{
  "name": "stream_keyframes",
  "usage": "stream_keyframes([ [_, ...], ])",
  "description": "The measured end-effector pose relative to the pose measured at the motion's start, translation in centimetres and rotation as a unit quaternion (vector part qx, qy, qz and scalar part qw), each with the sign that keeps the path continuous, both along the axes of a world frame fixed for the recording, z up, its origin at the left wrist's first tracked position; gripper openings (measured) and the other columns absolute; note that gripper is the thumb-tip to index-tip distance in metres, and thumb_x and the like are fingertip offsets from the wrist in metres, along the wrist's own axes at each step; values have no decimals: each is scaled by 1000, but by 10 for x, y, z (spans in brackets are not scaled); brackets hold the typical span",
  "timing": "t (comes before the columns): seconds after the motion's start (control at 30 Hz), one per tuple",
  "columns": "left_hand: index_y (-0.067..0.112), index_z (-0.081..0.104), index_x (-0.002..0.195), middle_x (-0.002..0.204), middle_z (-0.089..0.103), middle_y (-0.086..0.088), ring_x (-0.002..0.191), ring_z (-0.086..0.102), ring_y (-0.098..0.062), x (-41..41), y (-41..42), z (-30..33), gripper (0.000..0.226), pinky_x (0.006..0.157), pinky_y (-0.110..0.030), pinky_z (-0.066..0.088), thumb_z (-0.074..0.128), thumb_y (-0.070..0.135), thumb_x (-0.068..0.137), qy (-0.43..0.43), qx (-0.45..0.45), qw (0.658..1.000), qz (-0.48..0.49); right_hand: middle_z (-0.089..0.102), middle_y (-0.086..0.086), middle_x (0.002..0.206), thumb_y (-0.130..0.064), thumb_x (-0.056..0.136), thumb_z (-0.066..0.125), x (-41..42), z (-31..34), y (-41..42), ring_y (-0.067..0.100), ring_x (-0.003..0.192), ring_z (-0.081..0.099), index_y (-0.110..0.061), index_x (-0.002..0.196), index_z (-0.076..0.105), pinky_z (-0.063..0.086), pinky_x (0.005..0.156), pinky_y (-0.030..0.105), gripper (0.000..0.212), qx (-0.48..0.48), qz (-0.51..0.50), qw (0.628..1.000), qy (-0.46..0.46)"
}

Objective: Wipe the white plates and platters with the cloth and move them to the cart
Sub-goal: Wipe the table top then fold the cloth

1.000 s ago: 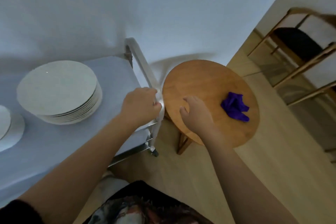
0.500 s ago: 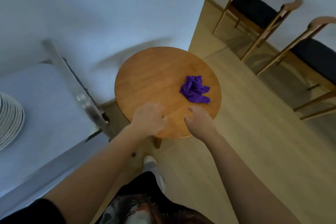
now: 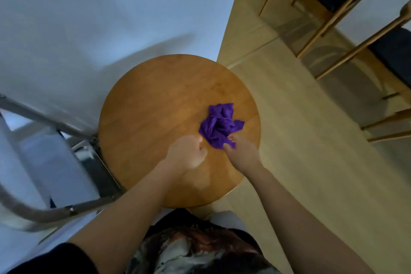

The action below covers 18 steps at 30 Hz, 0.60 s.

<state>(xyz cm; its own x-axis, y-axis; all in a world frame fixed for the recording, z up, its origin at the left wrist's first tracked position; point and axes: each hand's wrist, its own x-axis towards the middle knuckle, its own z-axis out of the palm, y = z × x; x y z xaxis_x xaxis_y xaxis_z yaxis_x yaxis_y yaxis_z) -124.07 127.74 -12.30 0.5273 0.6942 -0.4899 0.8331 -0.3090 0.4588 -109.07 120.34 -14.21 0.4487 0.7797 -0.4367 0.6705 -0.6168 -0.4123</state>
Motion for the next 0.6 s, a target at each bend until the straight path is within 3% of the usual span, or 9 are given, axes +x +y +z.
stream_keyframes([
  [0.1,14,50,133,131,57,-6,121,52,-24,13,4,-12,44,98,-34,41,48,32,93,22,-33,999,29,51,8,131,-26,93,51,20,-26,25,23,118,48,-11,129,51,38,94,32,39,-6,17,1000,25],
  [0.2,16,56,124,124,61,-7,115,55,-26,27,8,-23,36,92,-34,45,48,29,91,51,-51,994,86,48,12,133,-22,92,52,39,-54,52,26,122,43,-8,130,49,36,99,35,40,-10,58,998,19],
  [0.3,16,54,127,125,61,-7,115,55,-26,41,9,-29,38,92,-34,47,47,28,91,77,-79,981,160,46,11,132,-21,93,50,51,-73,71,27,122,40,-9,126,48,37,96,37,36,-17,96,995,3],
  [0.4,16,53,128,126,60,-6,116,55,-26,57,10,-36,39,93,-35,47,47,28,91,83,-97,971,204,44,9,135,-24,94,50,62,-89,87,26,125,38,-10,135,40,37,98,38,45,-32,144,989,-22],
  [0.6,16,51,132,126,60,-6,112,56,-23,65,-2,-44,42,91,-34,48,48,29,92,62,-123,947,289,49,11,117,-24,95,50,72,-104,106,27,110,45,-7,109,57,42,88,37,22,-48,231,969,-72],
])
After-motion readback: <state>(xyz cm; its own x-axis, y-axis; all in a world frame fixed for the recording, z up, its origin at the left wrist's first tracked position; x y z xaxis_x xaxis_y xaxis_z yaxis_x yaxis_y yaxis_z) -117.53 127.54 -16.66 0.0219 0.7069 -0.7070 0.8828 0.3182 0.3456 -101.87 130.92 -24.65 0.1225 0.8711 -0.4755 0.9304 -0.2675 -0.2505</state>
